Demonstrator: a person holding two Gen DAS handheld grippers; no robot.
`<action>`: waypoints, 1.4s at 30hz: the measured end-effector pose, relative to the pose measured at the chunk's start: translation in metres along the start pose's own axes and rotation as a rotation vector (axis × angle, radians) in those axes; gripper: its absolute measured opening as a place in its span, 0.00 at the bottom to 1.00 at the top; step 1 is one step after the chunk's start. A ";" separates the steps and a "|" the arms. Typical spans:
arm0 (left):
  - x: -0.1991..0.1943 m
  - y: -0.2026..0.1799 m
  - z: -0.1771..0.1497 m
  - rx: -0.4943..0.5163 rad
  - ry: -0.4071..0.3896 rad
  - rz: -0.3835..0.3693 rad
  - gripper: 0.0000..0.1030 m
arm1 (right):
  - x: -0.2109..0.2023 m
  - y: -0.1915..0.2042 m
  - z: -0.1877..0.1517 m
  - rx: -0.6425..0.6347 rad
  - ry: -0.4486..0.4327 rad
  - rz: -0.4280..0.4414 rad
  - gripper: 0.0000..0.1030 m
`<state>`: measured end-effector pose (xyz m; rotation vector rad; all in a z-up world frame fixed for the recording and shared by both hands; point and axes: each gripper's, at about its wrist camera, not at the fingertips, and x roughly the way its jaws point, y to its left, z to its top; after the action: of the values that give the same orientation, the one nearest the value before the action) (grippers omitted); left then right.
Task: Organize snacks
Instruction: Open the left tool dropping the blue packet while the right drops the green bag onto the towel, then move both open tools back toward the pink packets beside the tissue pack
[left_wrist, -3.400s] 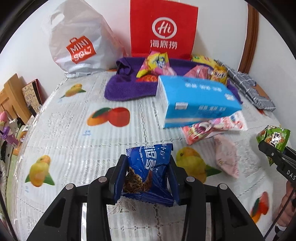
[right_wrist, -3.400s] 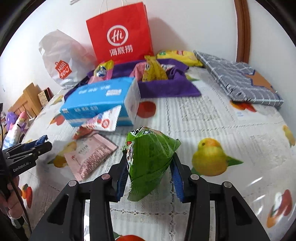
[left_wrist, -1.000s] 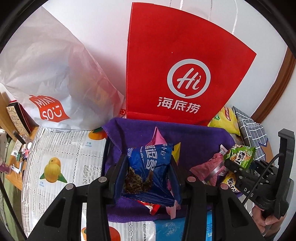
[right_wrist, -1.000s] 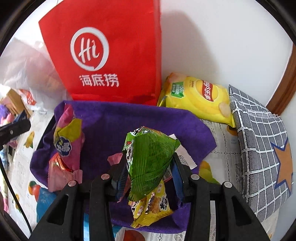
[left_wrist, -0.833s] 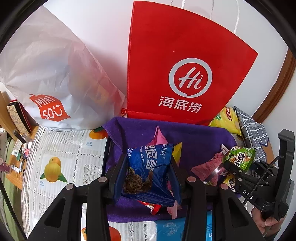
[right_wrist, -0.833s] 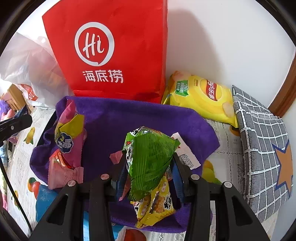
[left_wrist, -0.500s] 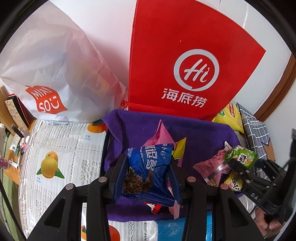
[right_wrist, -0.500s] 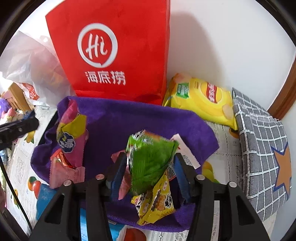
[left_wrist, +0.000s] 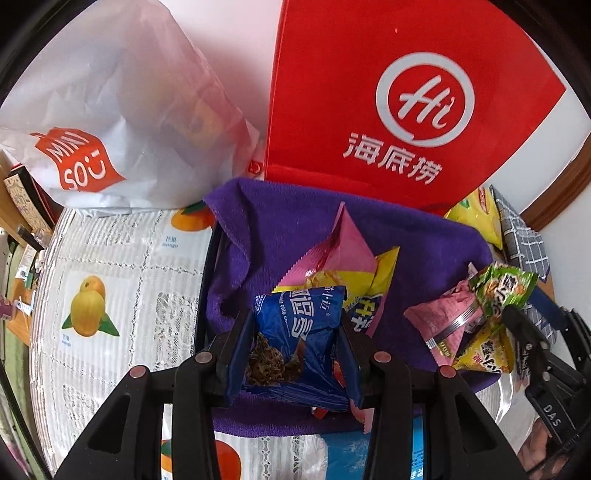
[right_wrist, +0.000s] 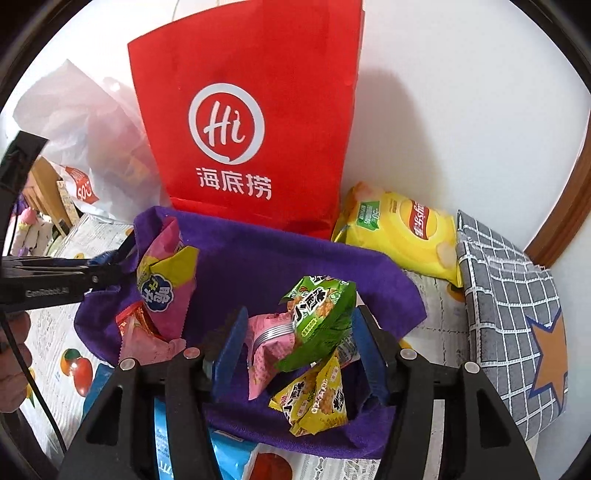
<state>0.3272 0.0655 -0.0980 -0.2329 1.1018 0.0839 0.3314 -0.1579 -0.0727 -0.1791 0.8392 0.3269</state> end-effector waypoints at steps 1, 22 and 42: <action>0.001 -0.001 0.000 0.004 0.006 0.001 0.40 | -0.002 0.000 0.000 0.002 -0.003 0.001 0.57; -0.032 -0.012 -0.001 0.038 -0.087 -0.046 0.61 | -0.022 -0.004 0.003 0.110 -0.067 0.034 0.57; -0.126 -0.045 -0.028 0.163 -0.251 -0.156 0.61 | -0.100 0.014 -0.089 0.163 -0.034 0.028 0.41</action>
<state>0.2540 0.0218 0.0083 -0.1559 0.8327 -0.1133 0.2019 -0.1915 -0.0557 -0.0099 0.8313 0.2854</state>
